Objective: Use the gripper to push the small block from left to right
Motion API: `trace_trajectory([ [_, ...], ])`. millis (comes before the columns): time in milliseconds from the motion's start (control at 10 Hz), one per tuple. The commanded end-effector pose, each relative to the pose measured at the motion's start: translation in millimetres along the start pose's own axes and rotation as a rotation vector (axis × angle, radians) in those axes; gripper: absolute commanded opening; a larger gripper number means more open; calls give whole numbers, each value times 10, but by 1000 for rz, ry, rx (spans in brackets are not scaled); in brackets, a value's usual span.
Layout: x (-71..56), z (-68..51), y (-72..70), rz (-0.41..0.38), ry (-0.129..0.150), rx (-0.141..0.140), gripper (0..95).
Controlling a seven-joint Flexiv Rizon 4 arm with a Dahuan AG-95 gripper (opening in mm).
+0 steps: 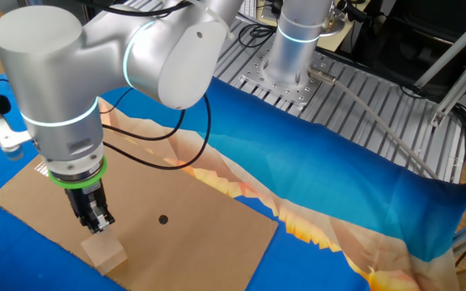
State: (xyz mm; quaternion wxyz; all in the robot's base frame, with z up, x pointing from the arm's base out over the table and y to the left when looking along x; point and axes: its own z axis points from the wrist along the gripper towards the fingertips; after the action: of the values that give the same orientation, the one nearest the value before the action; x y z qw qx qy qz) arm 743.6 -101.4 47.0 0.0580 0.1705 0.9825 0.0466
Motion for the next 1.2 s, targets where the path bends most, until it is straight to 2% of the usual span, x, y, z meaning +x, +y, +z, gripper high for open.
trace_trajectory([
  [100, 9, -4, -1, -6, 7, 3, 0],
  [600, -58, -29, -4, -40, 16, 20, 0],
  [900, -81, -26, -13, -62, 10, 42, 0],
  [1200, -149, 14, -60, -81, 9, 37, 0],
])
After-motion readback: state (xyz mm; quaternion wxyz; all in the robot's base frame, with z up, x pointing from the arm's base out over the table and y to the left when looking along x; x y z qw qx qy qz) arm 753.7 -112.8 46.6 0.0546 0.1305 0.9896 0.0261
